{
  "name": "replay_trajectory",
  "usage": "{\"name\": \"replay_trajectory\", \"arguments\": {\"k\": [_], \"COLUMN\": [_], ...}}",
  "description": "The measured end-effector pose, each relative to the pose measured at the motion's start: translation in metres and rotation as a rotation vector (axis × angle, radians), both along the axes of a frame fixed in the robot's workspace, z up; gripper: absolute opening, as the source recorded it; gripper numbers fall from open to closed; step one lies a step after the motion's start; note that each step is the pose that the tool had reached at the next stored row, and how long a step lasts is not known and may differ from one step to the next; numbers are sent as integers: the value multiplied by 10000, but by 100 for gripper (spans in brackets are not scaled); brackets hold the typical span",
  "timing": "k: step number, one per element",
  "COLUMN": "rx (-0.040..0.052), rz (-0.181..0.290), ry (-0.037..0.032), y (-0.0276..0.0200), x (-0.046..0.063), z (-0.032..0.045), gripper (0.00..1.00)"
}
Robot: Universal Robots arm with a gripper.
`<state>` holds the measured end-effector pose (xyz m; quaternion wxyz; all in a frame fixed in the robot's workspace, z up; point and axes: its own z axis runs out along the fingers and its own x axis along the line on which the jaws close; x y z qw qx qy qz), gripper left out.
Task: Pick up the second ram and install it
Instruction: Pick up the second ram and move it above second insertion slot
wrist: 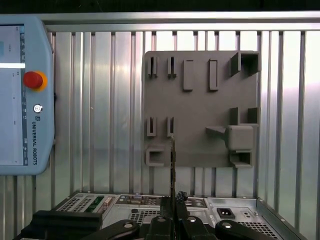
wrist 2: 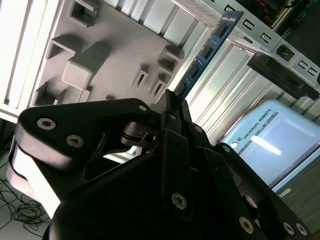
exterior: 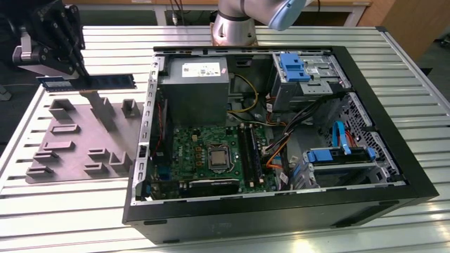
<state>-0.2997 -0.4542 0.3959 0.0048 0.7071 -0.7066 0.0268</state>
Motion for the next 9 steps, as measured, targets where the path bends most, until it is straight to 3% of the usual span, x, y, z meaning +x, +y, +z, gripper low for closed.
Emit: {"name": "replay_trajectory", "arguments": {"k": [9], "rx": [-1], "rz": [0], "ry": [0], "y": [0], "x": [101], "z": [0], "gripper": [14]}}
